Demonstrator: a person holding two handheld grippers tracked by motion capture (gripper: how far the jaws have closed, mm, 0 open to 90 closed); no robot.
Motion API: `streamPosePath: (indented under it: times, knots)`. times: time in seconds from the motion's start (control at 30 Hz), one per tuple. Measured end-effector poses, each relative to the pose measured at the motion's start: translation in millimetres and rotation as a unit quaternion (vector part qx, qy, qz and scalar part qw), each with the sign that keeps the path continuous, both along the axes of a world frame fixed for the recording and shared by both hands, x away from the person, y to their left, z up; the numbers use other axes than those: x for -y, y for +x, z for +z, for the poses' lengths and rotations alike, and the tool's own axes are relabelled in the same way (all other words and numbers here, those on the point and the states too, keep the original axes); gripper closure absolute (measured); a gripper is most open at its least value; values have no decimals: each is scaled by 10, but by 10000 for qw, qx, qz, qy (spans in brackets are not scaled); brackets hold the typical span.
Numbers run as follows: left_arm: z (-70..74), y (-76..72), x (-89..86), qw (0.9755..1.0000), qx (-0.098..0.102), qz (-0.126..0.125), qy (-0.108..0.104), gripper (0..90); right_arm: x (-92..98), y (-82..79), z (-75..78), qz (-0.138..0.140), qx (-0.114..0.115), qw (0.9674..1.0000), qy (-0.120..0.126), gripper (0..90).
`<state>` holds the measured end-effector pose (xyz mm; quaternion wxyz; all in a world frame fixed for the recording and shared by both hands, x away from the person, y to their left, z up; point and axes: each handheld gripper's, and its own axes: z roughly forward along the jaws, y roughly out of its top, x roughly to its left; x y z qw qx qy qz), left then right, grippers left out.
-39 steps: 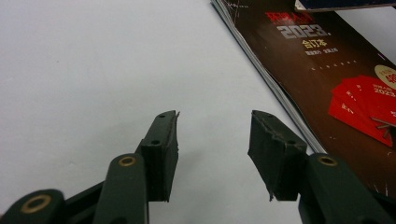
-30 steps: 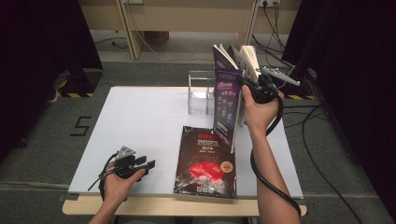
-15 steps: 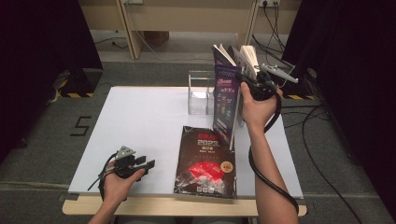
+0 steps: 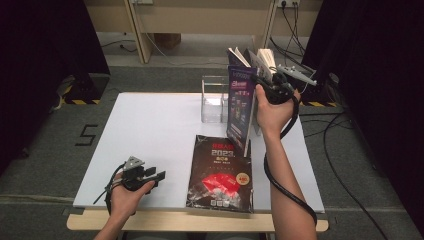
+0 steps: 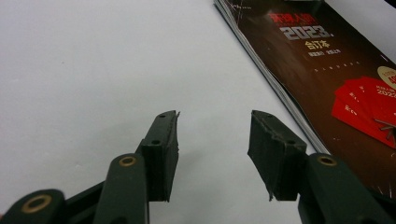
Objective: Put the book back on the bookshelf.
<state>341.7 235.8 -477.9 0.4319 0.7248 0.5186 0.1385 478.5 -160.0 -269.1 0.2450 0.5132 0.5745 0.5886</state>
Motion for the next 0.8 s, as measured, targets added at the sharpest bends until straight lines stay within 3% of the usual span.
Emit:
streamPosePath:
  times: [0.43,0.8]
  knots:
    - [-8,-1,4,10000,-9,-5,3,517,-16,45,-45,-36,8,10000,-42,832]
    - [-7,7,-3,10000,-10,5,13,518,-33,119,2,-105,76,9999,-85,831]
